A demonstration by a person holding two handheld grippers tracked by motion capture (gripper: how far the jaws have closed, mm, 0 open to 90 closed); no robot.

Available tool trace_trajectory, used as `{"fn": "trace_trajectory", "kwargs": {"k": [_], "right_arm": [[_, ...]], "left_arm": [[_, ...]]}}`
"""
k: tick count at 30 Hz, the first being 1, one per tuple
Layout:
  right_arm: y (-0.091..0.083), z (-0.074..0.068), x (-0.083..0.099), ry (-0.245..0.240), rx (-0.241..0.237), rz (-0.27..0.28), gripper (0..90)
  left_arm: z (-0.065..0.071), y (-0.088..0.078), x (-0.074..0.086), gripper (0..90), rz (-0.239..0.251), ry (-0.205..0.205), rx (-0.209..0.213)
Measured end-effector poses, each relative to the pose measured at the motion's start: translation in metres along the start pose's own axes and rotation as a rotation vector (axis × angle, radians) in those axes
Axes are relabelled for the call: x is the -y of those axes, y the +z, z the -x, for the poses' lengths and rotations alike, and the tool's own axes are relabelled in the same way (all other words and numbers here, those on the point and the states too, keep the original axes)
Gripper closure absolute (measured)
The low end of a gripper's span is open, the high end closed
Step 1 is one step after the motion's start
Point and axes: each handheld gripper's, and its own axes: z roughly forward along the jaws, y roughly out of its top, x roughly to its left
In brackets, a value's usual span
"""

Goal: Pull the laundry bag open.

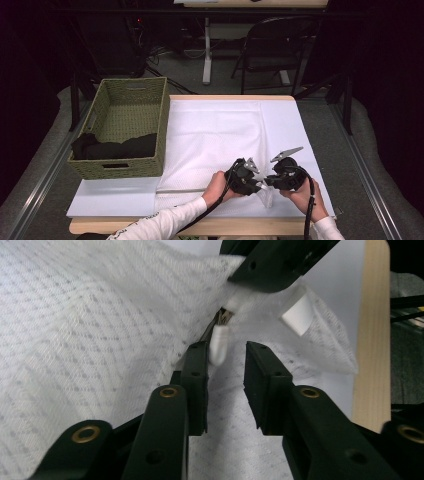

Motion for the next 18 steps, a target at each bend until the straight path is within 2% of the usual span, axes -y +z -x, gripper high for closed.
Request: {"fn": "trace_trajectory", "kwargs": {"k": [2,3,9,12,14,18], "right_arm": [[0.0012,-0.0009,-0.0001,0.0,-0.007,0.003,84.4],[0.0014,-0.0012,-0.0004,-0.008,-0.005,0.0,84.4],[0.0006,-0.0015,0.0001,-0.009,-0.008,-0.006,84.4],[0.0011,-0.0016,0.0,-0.014,-0.012,-0.005,84.4],[0.0015,-0.0014,-0.0001,-0.017,-0.013,-0.002,84.2],[0.0032,-0.0015,0.0003,0.004,-0.025,-0.006,82.7]], "left_arm": [[0.0009,-0.0001,-0.001,72.7,0.001,0.002,0.008],[0.0018,0.0012,-0.0014,74.1,0.024,0.003,0.017],[0.001,0.0023,-0.0001,84.1,0.03,-0.007,0.002],[-0.0002,0.0025,0.0011,85.4,0.04,-0.009,0.012],[-0.0001,0.0012,0.0012,85.5,0.031,-0.009,0.001],[0.0001,0.0013,0.0032,85.7,0.039,-0.023,0.002]]}}
